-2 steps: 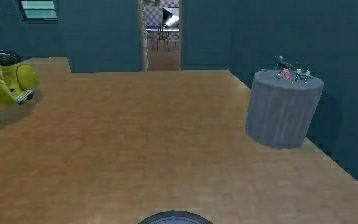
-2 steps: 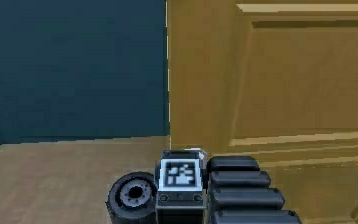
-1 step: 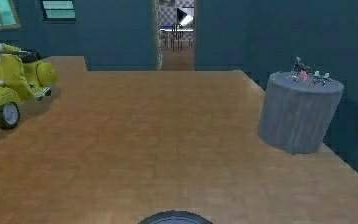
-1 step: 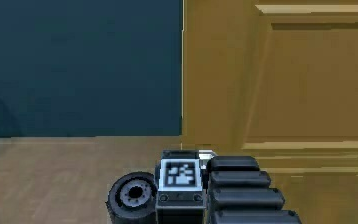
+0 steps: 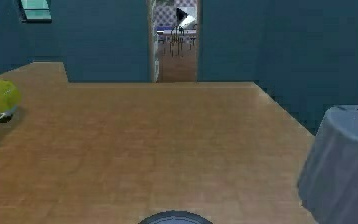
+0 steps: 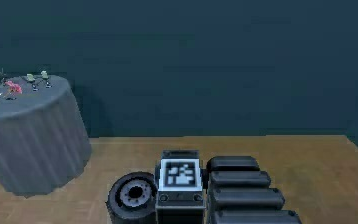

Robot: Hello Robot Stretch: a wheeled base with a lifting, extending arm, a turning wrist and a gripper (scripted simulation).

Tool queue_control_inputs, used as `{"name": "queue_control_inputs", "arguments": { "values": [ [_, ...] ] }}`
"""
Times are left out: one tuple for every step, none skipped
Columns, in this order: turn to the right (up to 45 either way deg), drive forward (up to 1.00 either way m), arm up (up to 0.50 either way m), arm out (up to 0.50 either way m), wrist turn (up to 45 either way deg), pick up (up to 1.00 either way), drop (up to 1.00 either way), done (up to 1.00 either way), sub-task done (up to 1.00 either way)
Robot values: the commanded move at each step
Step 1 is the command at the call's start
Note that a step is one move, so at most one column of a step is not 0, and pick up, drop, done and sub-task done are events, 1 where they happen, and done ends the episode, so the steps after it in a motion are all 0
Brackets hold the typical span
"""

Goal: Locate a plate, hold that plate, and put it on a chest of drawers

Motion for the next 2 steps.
{"name": "queue_control_inputs", "arguments": {
  "values": [
    [0.0, 1.00, 0.00, 0.00, 0.0, 0.00, 0.00, 0.00, 0.00],
    [0.0, 1.00, 0.00, 0.00, 0.0, 0.00, 0.00, 0.00, 0.00]
  ]
}}
